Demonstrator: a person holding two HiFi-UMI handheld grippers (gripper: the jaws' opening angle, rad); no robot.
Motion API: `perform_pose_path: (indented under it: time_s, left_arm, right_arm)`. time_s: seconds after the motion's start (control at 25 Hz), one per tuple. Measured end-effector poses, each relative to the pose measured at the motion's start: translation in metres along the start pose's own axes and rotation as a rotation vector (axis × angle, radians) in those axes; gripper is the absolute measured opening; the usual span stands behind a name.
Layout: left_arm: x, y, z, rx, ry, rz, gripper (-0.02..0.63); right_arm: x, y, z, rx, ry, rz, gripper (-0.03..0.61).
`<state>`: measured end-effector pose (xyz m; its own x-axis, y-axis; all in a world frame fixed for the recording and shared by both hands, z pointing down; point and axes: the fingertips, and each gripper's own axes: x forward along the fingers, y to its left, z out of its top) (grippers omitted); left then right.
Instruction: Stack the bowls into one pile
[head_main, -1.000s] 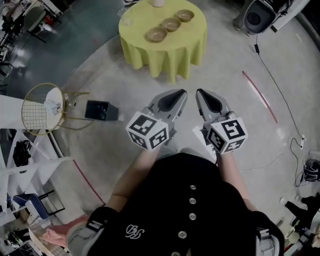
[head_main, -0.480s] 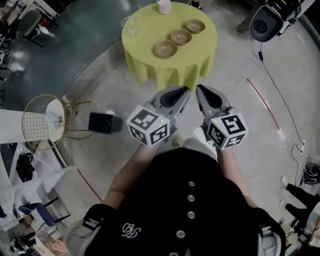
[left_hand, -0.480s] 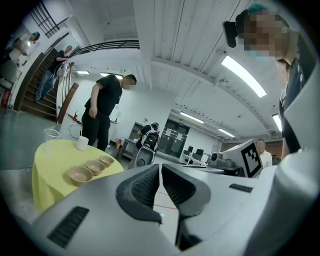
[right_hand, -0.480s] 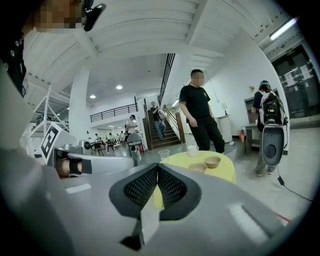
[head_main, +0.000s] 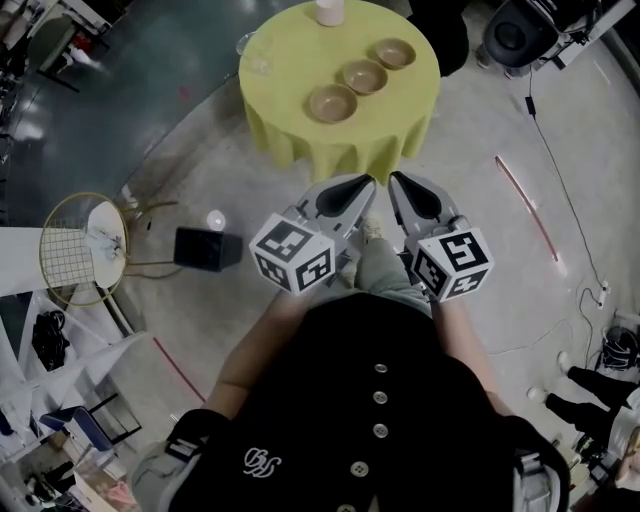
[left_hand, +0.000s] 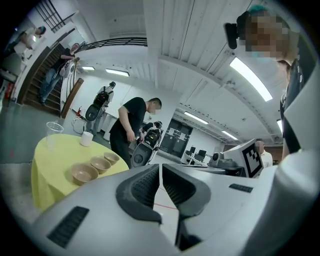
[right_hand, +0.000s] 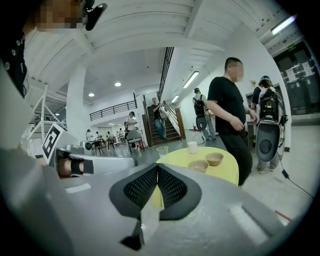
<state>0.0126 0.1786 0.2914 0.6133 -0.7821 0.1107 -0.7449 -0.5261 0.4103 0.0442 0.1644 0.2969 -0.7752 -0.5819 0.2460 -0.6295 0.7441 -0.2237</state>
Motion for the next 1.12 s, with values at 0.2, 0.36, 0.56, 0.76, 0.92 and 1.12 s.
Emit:
perform_pose_path:
  time_s: [0.2, 0.36, 0.56, 0.76, 0.92, 1.12]
  left_arm:
    - [0.010, 0.032, 0.006, -0.010, 0.000, 0.040, 0.028]
    - [0.029, 0.055, 0.019, -0.005, -0.005, 0.071, 0.028]
    - [0.052, 0.090, 0.036, -0.001, -0.007, 0.112, 0.028]
    - [0.076, 0.111, 0.058, -0.017, -0.033, 0.157, 0.028]
    - [0.094, 0.135, 0.074, -0.027, -0.057, 0.207, 0.028]
    - [0.109, 0.160, 0.086, -0.045, -0.088, 0.283, 0.028]
  right_arm:
    - [0.034, -0.011, 0.003, -0.009, 0.011, 0.035, 0.005]
    - [0.060, -0.032, 0.016, -0.015, 0.006, 0.060, 0.005]
    - [0.102, -0.060, 0.029, -0.023, 0.016, 0.093, 0.005]
    - [0.124, -0.084, 0.051, -0.033, 0.020, 0.134, 0.005]
    - [0.146, -0.104, 0.063, -0.044, 0.030, 0.173, 0.005]
    - [0.167, -0.129, 0.078, -0.058, 0.043, 0.216, 0.005]
